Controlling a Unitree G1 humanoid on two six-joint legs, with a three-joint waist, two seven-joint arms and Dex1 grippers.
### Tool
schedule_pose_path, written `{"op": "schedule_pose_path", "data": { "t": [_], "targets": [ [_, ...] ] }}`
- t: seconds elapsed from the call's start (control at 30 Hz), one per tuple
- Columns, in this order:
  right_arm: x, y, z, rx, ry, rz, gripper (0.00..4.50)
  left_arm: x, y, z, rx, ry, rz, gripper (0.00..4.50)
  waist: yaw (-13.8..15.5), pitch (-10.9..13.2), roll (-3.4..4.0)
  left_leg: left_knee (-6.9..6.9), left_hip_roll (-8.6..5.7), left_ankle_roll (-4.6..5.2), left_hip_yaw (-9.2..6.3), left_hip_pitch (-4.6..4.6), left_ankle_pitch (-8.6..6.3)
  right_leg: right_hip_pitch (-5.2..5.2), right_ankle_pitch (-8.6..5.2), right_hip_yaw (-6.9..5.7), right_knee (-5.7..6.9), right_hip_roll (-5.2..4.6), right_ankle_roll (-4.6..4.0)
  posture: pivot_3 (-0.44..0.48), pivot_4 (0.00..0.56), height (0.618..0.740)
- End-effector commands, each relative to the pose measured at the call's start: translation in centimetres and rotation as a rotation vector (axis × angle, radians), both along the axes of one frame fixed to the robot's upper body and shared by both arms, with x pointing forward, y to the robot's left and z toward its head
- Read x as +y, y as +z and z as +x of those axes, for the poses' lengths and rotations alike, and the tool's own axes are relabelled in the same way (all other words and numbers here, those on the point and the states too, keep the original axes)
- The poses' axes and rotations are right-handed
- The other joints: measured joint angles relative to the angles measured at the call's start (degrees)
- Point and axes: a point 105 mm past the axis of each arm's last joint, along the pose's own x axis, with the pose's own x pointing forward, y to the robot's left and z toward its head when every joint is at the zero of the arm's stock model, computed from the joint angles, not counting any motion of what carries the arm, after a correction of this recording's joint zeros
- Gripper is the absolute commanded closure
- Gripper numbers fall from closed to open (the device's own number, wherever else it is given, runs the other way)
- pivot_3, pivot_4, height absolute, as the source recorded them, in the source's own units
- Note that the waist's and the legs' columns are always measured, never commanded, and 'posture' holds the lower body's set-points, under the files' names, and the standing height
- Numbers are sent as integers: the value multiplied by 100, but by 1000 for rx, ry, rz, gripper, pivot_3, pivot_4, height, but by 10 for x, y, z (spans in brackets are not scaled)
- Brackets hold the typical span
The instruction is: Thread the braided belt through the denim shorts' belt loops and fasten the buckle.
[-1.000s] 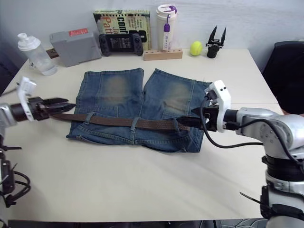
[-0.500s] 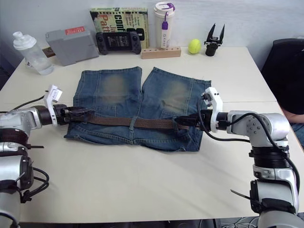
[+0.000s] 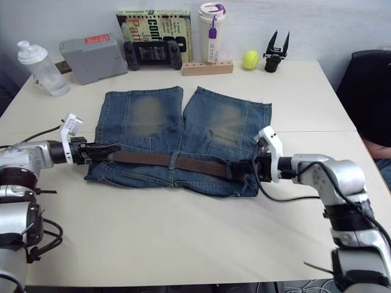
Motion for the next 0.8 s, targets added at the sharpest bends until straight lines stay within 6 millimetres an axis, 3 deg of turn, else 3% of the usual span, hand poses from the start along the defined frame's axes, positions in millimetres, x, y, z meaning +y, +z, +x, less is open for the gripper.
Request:
{"op": "schedule_pose_path", "data": {
  "t": [0.03, 0.2, 0.3, 0.47, 0.57, 0.6, 0.73, 0.8],
  "targets": [
    [-3, -2, -31, -287, 247, -199, 4427, 9, 22, -34, -141, -239, 4, 4500, -6, 0, 0, 0, 0, 1, 0, 0, -1, 0, 0, -1, -3, 0, 0, 0, 150, 693],
    [-3, 3, -44, -621, 306, -336, 4427, 4, 31, -58, -286, -427, 89, 4500, -2, -1, -1, -1, 6, 3, 24, 17, -4, 3, 1, 0, 2, 3, 1, 0, 150, 693],
    [-7, 2, -76, -877, 328, -392, 4427, -6, 26, -90, -319, -577, 162, 4500, 2, -1, -1, 0, 7, 0, 22, 18, -6, 7, 1, 6, -1, -2, 2, 0, 150, 693],
    [-18, -21, -132, -1085, 404, -463, 4427, -2, -6, -138, -221, -703, 238, 4500, -1, -3, -2, -35, 9, -6, 16, 40, -17, 31, 1, 2, -35, -2, 2, 0, 150, 693],
    [-11, -36, -169, -1194, 517, -479, 4427, -2, -28, -166, -153, -800, 291, 4500, -22, 1, 4, -27, 9, -3, 18, 52, -19, 47, 0, -1, -41, -3, 3, 0, 150, 693],
    [-9, -42, -181, -1220, 554, -478, 4427, -4, -36, -174, -139, -839, 308, 4500, -24, 0, 4, -28, 9, 22, 18, 100, -39, 96, 2, -2, -44, -4, 6, 0, 150, 693],
    [-13, -62, -210, -1213, 634, -478, 4427, -9, -56, -198, -103, -946, 343, 4500, 8, -2, 5, -40, 24, -22, 13, 198, -91, 197, -1, -4, -76, 0, 2, 0, 150, 693],
    [-19, -73, -219, -1175, 664, -498, 4427, -2, -70, -214, -55, -994, 388, 4500, 13, -7, 6, -52, 39, -32, 11, 230, -112, 246, -7, -8, -122, 8, -8, 0, 150, 693]
  ]
}}
